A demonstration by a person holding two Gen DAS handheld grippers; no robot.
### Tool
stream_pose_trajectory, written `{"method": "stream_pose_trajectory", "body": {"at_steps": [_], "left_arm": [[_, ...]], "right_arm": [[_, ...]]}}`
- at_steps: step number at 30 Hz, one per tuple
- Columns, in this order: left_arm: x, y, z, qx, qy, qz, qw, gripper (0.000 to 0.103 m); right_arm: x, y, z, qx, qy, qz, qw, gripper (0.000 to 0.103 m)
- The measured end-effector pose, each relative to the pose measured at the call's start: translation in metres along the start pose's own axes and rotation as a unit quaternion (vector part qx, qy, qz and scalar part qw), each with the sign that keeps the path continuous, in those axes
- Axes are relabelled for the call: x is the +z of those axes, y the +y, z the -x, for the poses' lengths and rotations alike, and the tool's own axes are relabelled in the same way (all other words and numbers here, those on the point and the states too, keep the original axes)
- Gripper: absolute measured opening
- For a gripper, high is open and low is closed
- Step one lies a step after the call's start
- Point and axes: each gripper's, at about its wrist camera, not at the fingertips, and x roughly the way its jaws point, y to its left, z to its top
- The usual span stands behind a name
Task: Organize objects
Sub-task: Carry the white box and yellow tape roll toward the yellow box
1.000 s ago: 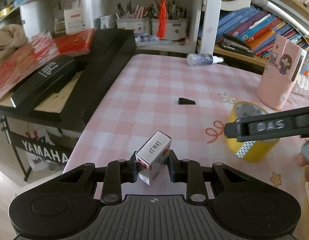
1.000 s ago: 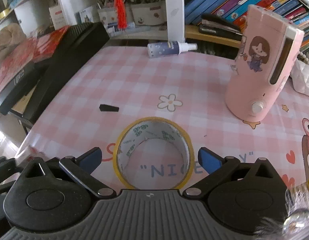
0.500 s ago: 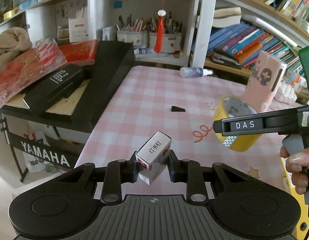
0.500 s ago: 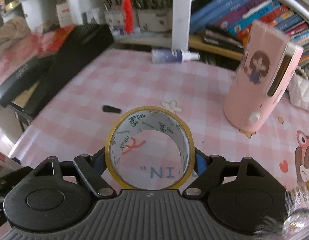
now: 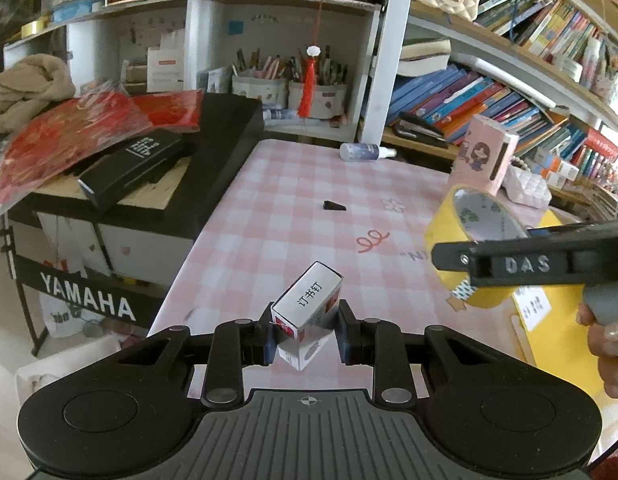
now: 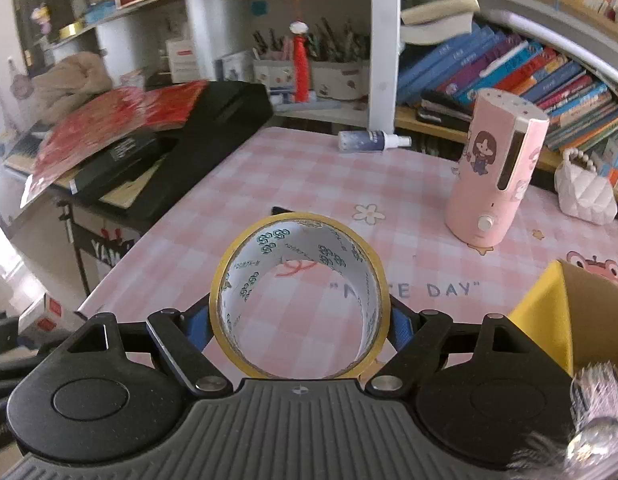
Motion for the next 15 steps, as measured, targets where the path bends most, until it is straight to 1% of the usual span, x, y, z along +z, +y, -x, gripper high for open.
{"method": "stream_pose_trajectory", "body": {"at_steps": [4, 8, 15], "left_arm": [[-0.012, 0.002, 0.024, -0.004, -0.009, 0.002, 0.9999, 0.026], [-0.026, 0.002, 0.046, -0.009, -0.015, 0.000, 0.9998, 0.026], [-0.048, -0.003, 0.080, -0.028, -0.020, -0.018, 0.9993, 0.026]], "right_arm": [[-0.020, 0.009, 0.029, -0.007, -0.009, 0.023, 1.000, 0.080], [-0.044, 0.014, 0.055, -0.009, -0.004, 0.005, 1.000, 0.080], [-0.083, 0.027, 0.091, -0.025, 0.002, -0.030, 0.999, 0.080]]}}
